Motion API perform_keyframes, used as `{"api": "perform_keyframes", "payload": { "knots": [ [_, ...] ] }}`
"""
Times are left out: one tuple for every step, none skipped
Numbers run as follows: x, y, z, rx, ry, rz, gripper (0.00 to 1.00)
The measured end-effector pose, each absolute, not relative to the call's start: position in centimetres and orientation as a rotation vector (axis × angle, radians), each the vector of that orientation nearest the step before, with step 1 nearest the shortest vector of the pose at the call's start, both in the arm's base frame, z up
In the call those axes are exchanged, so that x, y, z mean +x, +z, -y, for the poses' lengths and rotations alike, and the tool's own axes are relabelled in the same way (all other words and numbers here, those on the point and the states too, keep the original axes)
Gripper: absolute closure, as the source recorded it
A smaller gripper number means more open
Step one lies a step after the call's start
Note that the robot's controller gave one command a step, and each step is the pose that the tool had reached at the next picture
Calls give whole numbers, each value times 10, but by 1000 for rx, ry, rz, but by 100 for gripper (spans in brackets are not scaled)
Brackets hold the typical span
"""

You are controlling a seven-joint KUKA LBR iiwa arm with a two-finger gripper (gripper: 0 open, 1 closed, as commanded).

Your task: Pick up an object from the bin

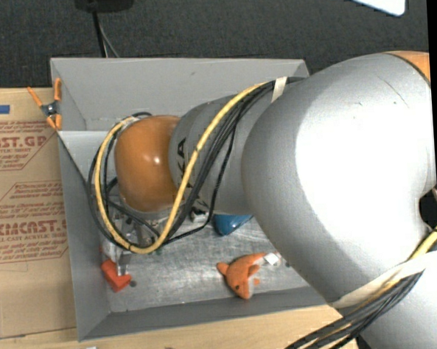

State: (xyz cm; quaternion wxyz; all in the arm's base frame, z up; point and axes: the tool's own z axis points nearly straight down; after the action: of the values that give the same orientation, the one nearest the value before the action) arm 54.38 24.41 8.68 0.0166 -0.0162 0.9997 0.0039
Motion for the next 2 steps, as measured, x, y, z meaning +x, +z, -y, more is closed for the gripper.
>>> {"api": "perform_keyframes", "payload": {
  "knots": [
    [544,87,-244,-50,12,-3108,100],
    [544,87,-244,-52,13,-3108,100]
  ]
}}
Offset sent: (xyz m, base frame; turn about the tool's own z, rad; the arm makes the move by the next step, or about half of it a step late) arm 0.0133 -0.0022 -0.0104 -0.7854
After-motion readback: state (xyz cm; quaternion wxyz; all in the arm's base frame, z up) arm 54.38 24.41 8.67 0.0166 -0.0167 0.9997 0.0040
